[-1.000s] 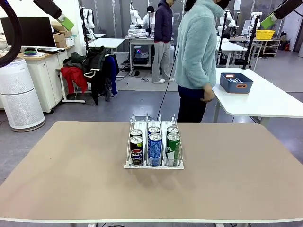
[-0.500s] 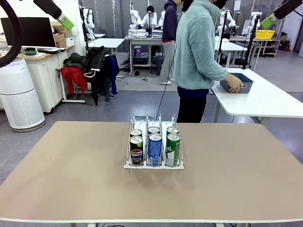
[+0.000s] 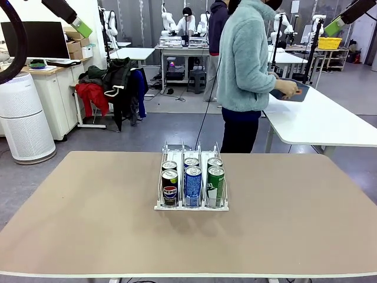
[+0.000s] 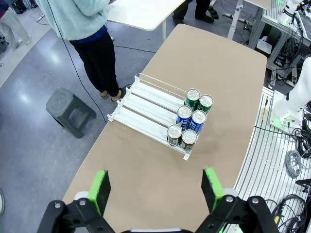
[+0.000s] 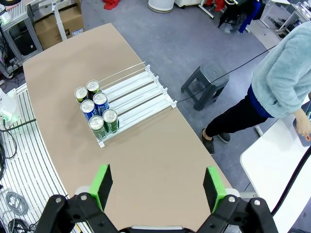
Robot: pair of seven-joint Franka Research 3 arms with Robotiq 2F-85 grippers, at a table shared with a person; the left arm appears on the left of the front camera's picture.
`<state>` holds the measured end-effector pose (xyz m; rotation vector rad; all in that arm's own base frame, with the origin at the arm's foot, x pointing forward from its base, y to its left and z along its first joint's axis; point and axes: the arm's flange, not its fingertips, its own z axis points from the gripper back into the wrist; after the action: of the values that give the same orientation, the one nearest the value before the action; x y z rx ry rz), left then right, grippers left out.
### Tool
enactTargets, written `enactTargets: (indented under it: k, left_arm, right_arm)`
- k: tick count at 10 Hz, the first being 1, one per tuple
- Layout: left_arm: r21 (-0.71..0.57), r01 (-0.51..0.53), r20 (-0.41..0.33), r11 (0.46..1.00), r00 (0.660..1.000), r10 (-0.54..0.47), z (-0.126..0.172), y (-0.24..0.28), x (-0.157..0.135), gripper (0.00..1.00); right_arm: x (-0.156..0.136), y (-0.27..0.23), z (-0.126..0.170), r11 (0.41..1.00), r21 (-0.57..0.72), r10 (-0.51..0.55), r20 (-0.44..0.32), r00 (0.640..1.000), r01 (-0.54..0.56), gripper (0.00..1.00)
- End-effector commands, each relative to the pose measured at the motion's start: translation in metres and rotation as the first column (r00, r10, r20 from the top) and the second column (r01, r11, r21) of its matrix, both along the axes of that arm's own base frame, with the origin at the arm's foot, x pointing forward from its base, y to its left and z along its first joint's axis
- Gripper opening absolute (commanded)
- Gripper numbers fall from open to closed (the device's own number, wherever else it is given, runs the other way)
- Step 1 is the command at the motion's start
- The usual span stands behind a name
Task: Fill the beverage cans into the dispenser.
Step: Pick up the Sprite handed by the human.
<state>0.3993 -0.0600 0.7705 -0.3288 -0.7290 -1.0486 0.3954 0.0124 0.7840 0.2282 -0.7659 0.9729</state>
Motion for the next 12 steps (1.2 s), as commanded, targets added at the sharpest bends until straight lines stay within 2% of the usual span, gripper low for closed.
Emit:
enactTargets:
  k: [1,12]
  left_arm:
    - [-0.001,-0.001,0.0,1.0,1.0,0.001,0.0006,0.0002,-0.0011,1.0]
    - [-0.001,-0.001,0.0,1.0,1.0,0.001,0.0006,0.0002,-0.0011,1.0]
  right_arm:
    - [-0.0009,0.0006,-0.0008,1.0,0.0,0.003,-0.002,1.0,-0.003,1.0]
    - [-0.0009,0.0006,-0.0008,1.0,0.0,0.003,-0.002,1.0,-0.003,1.0]
